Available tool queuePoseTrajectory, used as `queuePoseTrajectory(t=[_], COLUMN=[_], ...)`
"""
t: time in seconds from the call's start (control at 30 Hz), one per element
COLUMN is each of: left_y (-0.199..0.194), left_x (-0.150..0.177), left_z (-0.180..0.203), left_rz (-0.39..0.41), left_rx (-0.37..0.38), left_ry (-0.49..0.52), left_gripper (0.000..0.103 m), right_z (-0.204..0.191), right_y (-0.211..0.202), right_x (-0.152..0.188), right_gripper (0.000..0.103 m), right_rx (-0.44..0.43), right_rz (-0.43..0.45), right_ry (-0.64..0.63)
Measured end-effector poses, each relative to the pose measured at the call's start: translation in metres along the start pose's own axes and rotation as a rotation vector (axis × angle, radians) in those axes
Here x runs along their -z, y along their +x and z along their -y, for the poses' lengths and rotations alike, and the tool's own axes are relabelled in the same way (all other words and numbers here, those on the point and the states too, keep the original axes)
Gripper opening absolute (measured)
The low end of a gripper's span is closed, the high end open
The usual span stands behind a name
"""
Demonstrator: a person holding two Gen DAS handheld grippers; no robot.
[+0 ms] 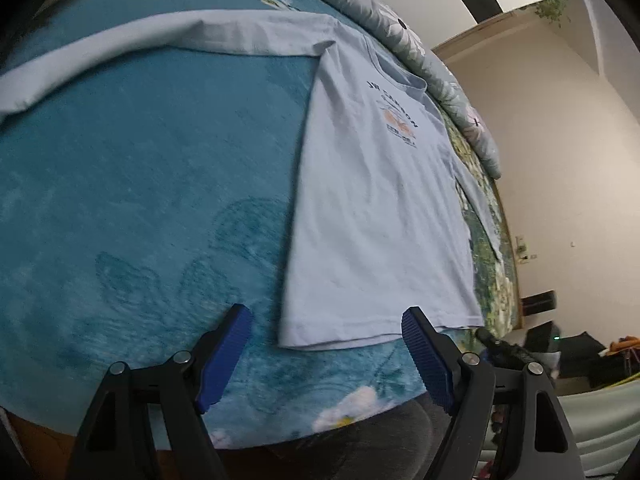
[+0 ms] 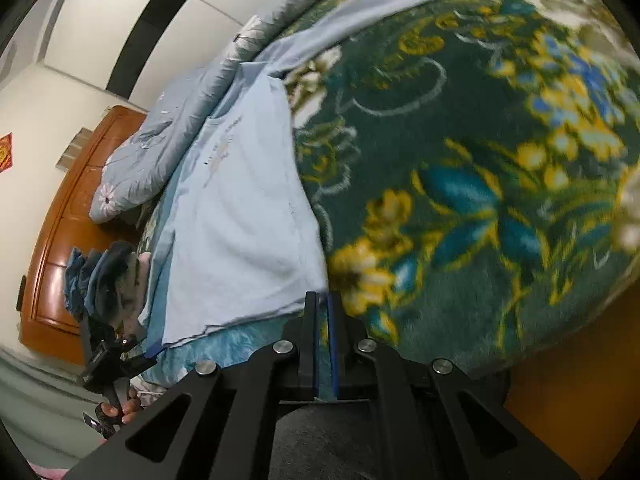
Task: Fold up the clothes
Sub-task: 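Close both grippers on the shirt hem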
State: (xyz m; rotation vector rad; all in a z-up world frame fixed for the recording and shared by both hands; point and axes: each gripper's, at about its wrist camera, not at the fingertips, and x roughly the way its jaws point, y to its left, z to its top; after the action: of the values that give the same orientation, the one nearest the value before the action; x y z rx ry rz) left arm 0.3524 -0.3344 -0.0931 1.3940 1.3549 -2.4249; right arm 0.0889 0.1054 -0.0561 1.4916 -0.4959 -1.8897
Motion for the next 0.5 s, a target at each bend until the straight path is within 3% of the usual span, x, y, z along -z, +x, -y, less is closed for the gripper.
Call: queuePoseTrajectory(t=[0.27,0.5], left_y=[-0.001,0.006], left_x=[0.002,0.001], left_z=[0.000,0.003], left_rz=[0.015,-0.005], left_rx=[0.004,0.019], left_ry=[-0.028,-0.028], left_gripper=[0.069,0.068], right_z=[0.003,0.009], right_y=[-0.003,-0.027], right_x=[0.001,-0.012], right_gripper=[0.004,0.006], right_rx=[-0.034,-0.041], right_rz=[0.011,0.118], right_ry=[0.010,0.042])
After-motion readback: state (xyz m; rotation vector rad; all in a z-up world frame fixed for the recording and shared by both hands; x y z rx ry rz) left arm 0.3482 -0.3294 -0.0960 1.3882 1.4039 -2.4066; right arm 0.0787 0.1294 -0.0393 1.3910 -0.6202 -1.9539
